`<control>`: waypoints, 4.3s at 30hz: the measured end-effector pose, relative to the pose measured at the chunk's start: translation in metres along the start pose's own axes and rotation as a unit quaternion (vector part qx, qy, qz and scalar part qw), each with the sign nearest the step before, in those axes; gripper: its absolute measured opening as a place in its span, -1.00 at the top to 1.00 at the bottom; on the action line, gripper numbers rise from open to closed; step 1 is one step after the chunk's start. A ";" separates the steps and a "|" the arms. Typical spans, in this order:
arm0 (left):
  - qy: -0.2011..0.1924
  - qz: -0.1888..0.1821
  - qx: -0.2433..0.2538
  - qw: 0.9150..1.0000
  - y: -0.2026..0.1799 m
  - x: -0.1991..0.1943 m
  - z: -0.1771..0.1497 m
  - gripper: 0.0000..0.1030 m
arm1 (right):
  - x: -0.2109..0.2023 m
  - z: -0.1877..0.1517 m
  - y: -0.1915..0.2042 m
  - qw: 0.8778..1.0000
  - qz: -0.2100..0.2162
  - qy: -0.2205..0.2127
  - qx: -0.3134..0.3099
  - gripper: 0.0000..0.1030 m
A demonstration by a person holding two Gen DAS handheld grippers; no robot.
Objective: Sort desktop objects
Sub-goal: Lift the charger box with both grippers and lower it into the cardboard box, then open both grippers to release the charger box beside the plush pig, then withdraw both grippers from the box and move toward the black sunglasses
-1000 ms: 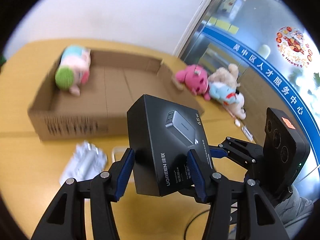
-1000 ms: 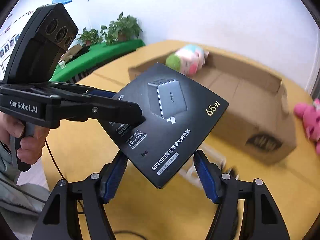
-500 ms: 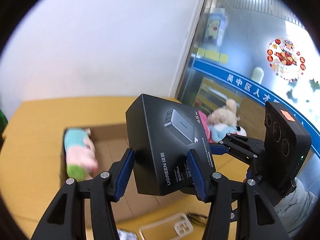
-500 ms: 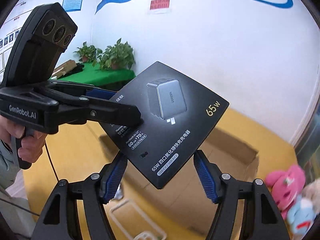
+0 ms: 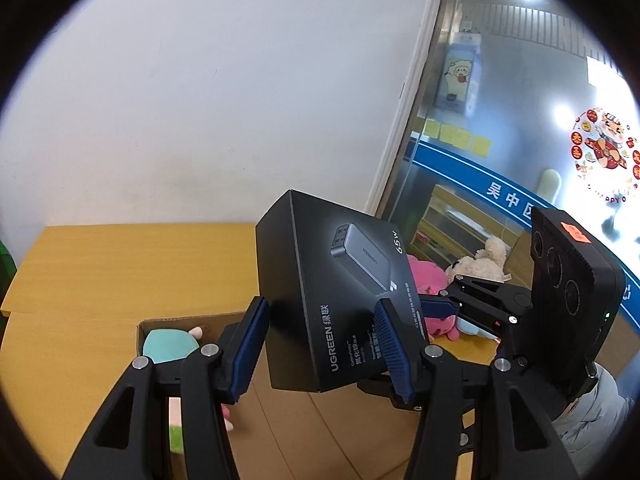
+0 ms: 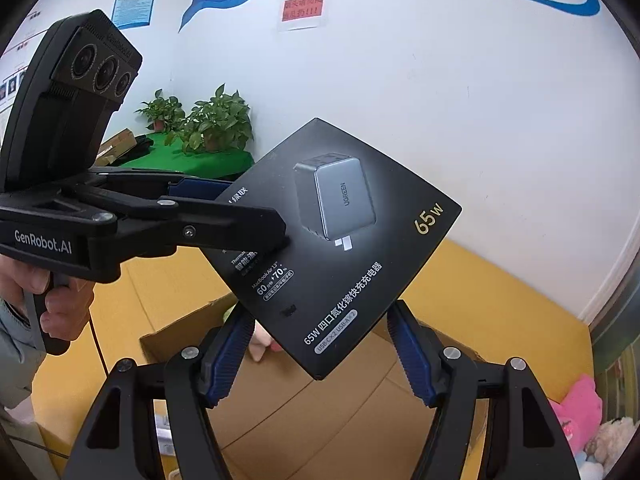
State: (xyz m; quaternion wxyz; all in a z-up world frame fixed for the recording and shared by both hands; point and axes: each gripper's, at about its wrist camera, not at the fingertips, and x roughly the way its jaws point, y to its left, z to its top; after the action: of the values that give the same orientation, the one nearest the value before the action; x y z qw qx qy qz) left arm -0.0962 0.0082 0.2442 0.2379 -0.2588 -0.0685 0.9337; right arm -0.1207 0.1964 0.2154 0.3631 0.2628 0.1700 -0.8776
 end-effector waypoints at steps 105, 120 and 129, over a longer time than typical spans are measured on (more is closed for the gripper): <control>0.041 0.186 -0.001 0.982 -0.063 -0.052 -0.165 -0.53 | -0.062 -0.170 0.081 0.979 -0.099 0.046 0.171 -0.86; 0.139 0.116 -0.034 0.983 -0.067 -0.014 -0.235 -0.53 | -0.088 -0.271 0.067 0.971 -0.025 0.115 0.210 -0.84; 0.200 0.051 -0.043 0.978 -0.092 0.013 -0.269 -0.53 | -0.089 -0.338 0.074 0.956 -0.021 0.194 0.217 -0.52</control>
State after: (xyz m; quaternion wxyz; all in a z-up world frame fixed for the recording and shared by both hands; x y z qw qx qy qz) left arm 0.0707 0.0967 0.0309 0.1877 -0.4533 -0.0468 0.8701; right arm 0.1004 0.3598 -0.0123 0.2388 0.4969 0.0486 -0.8329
